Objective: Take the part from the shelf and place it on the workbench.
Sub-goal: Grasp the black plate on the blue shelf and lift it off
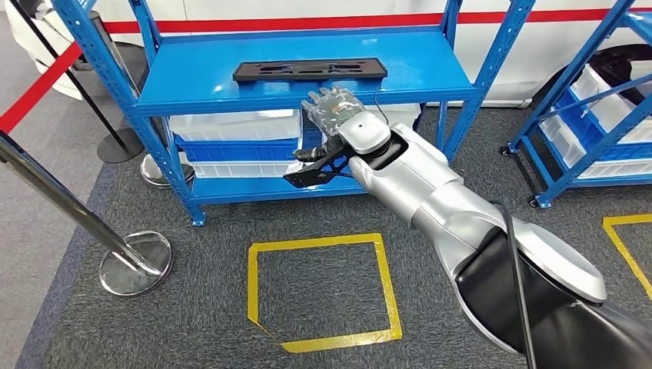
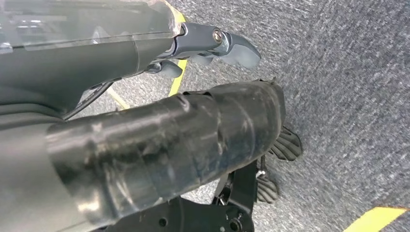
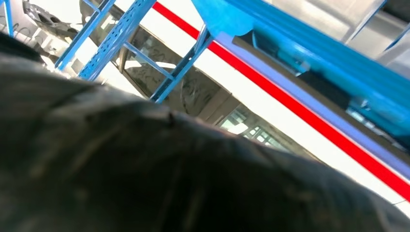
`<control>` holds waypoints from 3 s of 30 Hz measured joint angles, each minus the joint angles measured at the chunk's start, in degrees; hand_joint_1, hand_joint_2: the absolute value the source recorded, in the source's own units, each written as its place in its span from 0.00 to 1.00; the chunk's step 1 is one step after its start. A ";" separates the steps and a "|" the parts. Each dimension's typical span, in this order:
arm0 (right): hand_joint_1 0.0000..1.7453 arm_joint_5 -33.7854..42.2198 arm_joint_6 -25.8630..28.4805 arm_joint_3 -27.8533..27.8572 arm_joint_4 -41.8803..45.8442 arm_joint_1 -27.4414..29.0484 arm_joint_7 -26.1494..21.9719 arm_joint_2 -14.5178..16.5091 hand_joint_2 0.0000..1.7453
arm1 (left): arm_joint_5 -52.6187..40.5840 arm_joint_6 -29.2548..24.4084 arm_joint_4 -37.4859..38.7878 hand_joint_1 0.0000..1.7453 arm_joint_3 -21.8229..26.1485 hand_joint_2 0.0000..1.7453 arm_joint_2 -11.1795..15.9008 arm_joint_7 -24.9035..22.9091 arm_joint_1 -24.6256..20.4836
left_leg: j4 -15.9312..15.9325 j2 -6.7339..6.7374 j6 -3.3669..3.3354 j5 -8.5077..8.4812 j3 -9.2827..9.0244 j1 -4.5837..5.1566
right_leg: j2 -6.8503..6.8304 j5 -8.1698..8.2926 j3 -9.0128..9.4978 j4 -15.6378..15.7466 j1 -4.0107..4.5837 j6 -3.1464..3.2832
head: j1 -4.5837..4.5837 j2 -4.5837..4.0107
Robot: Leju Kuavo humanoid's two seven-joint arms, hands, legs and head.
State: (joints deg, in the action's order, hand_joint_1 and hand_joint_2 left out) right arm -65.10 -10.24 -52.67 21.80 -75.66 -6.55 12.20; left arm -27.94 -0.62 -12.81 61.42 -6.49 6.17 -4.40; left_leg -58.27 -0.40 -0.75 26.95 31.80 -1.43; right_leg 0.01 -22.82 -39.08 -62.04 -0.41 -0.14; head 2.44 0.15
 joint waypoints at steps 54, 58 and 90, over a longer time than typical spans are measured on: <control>0.00 8.72 -6.47 4.75 -0.05 -1.39 -3.64 4.19 0.00 | -2.57 -0.02 0.02 0.00 0.40 0.00 -0.53 0.01 -0.22 | 0.34 0.22 -0.40 -2.80 2.81 -0.16 | 0.18 -8.12 1.61 -6.16 0.41 -0.06 | -0.17 -0.01; 0.00 12.88 -8.62 6.31 -0.42 -0.84 -4.16 4.15 0.00 | -2.63 0.11 0.02 0.00 0.44 0.00 -0.52 0.40 -0.26 | 0.05 0.03 -0.50 -1.73 1.88 -0.11 | 0.16 -6.69 -3.53 -11.77 -0.09 -0.34 | -0.18 0.00; 0.00 16.97 -8.28 6.17 0.40 3.07 -5.57 6.28 0.00 | -4.67 -0.28 0.02 0.00 1.45 0.00 -0.54 -0.03 -0.50 | -0.13 -0.05 -0.26 -1.97 2.05 -0.11 | 0.09 -3.85 -1.21 -6.68 0.00 0.18 | -0.10 -0.01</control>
State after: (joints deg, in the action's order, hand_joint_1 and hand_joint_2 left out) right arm -48.13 -18.52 -46.50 22.20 -72.59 -12.12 18.48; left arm -32.61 -0.90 -12.79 62.87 -7.03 6.14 -4.90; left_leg -58.40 -0.44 -1.01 24.99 33.85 -1.53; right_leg 0.11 -26.67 -40.29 -68.72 -0.41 0.04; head 2.34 0.14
